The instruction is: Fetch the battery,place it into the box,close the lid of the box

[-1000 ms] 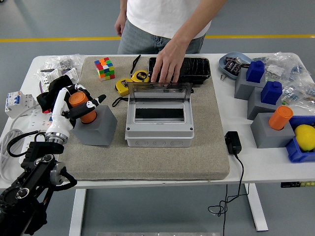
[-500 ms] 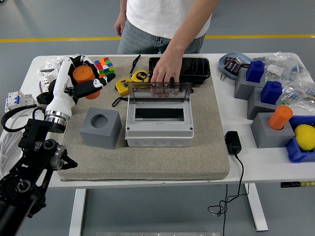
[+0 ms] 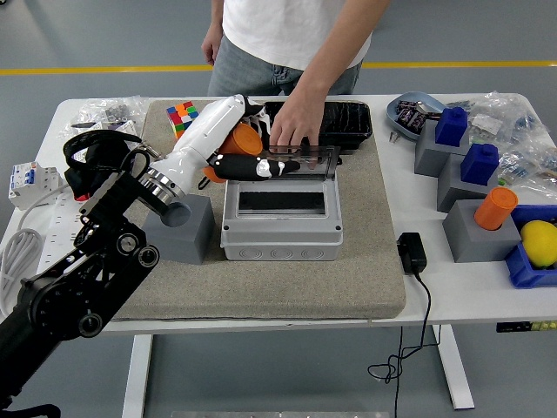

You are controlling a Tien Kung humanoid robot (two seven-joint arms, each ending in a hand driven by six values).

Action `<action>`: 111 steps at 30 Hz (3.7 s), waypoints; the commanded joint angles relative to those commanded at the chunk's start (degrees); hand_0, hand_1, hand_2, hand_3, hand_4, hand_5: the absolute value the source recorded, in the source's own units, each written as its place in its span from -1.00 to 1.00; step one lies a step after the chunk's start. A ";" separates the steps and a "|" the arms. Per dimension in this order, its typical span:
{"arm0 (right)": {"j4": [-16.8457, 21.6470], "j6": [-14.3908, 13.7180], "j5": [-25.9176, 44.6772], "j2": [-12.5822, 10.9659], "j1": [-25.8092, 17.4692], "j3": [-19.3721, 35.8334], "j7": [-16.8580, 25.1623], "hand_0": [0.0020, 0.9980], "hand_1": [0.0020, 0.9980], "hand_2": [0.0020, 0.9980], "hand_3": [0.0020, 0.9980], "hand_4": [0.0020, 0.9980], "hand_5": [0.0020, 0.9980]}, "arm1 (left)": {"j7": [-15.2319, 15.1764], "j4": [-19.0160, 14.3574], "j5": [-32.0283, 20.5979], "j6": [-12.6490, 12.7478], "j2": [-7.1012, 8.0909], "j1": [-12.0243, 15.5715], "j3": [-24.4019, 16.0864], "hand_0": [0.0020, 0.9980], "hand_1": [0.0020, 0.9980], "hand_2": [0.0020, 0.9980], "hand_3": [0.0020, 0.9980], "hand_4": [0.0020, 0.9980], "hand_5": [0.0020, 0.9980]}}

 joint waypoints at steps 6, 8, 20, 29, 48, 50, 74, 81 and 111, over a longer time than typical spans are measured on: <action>-0.13 0.07 -0.15 -0.15 0.13 -0.16 -0.03 0.69 0.53 0.50 0.61 1.00 1.00 | 1.61 4.40 -1.38 -1.87 -1.64 -3.12 6.45 -0.96 -1.00 -1.00 -1.00 0.81 0.44; -0.23 0.13 -0.29 -0.20 0.12 -0.16 -0.09 0.69 0.53 0.50 0.61 1.00 1.00 | 1.97 5.45 -2.89 -2.22 -2.31 -3.79 8.12 -0.96 -1.00 -1.00 -1.00 0.81 0.44; -0.20 -0.15 0.05 -0.29 0.32 -0.97 -0.15 0.69 0.53 0.51 0.62 1.00 1.00 | 1.98 10.94 -8.09 -2.65 -4.51 -5.44 13.66 -0.96 -1.00 -1.00 -1.00 0.77 0.48; -0.28 -0.15 -0.17 -0.33 0.35 -0.73 -0.23 0.69 0.53 0.51 0.61 1.00 1.00 | 0.09 15.40 -6.42 -0.75 -6.04 -6.14 10.52 -0.95 -1.00 -1.00 -1.00 0.80 0.48; -0.25 -0.02 -0.15 -0.30 0.57 -0.85 -0.27 0.69 0.53 0.50 0.62 1.00 1.00 | -3.38 21.65 -4.18 4.78 -6.10 -7.51 8.26 -0.94 -1.00 -1.00 -0.99 0.84 0.45; -0.28 0.03 -0.24 -0.31 0.55 -0.79 -0.30 0.69 0.53 0.50 0.62 1.00 1.00 | -3.73 21.61 -4.16 5.15 -6.10 -7.45 8.30 -0.94 -1.00 -1.00 -0.99 0.84 0.45; -0.30 0.10 -0.01 -0.38 0.66 -1.16 -0.27 0.69 0.53 0.50 0.62 1.00 1.00 | -6.03 21.73 -5.28 5.89 -6.10 -7.25 8.86 -0.75 -0.82 -0.76 -0.75 0.94 0.43; -0.30 0.06 0.08 -0.33 0.60 -1.42 -0.30 0.69 0.53 0.50 0.61 1.00 1.00 | -7.51 23.25 -5.66 6.61 -6.10 -7.88 8.75 -0.75 -0.83 -0.77 -0.74 0.94 0.42; -0.32 0.18 0.02 -0.37 0.70 -1.17 -0.41 0.69 0.53 0.50 0.61 1.00 1.00 | -9.13 20.45 -7.38 6.64 -6.10 -8.21 11.02 -0.56 -0.46 -0.52 -0.45 1.00 0.45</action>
